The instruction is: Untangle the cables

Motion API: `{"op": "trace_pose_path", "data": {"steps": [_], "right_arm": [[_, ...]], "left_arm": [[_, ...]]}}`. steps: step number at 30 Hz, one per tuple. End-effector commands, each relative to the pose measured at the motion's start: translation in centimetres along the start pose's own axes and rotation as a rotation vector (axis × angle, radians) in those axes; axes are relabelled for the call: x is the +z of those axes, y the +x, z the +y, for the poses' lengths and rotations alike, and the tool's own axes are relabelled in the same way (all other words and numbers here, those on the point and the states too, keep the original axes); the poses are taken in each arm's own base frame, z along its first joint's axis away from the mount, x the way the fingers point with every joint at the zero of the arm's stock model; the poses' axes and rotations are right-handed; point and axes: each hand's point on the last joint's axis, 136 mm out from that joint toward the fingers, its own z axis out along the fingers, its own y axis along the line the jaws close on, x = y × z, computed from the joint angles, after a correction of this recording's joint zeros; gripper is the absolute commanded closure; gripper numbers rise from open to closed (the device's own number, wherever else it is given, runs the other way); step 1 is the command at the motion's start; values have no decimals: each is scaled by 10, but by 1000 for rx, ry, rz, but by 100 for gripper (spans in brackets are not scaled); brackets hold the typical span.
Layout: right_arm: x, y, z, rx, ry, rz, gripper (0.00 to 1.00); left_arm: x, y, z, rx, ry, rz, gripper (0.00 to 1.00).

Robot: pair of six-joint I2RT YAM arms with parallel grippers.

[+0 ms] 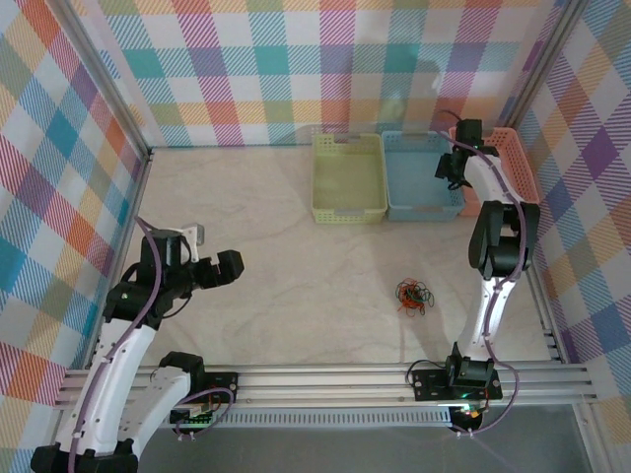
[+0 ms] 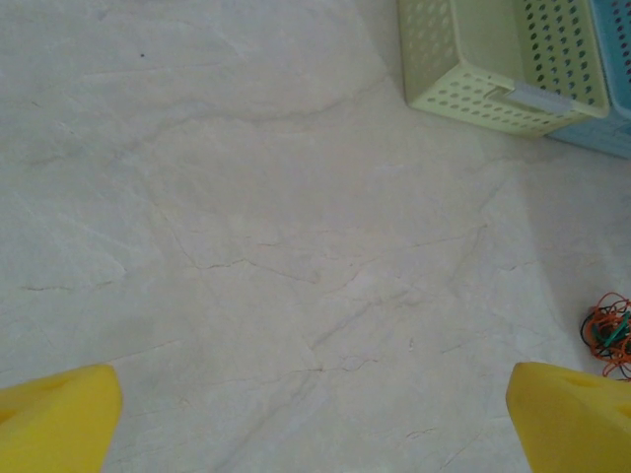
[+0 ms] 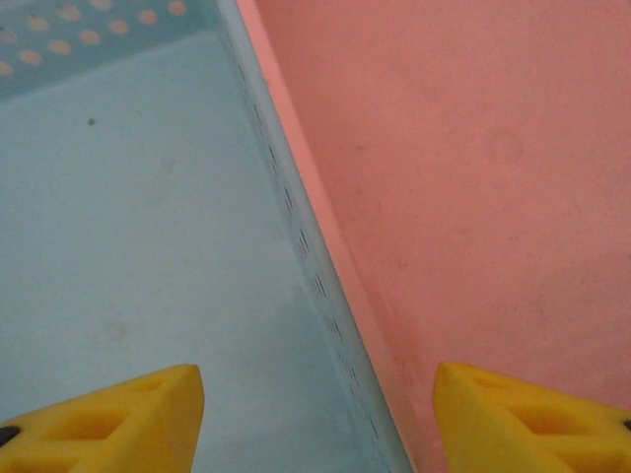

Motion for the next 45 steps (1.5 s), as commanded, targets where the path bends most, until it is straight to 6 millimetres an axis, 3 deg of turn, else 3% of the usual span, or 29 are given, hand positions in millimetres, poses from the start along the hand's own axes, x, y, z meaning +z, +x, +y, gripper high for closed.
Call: {"op": "trace_pose_path", "data": {"steps": [1,6,13,17,30,45], "right_arm": [[6,-3,-8,-35,44,19,38],[26,5,-11,-71,79,63,44],[33,13,7,-145,-15,73,82],[27,15,30,-222,-90,65,94],[-13,32,107,-330,-237,47,100],[-14,59,161,-179,-279,107,100]], "left_arm": [[-2,1,-2,30,7,-1,0],[-3,1,-1,29,4,-10,0],[1,3,-2,23,13,8,0],[1,3,-1,22,11,10,1],[1,3,-2,21,13,10,1],[2,5,1,17,2,16,1]]}}
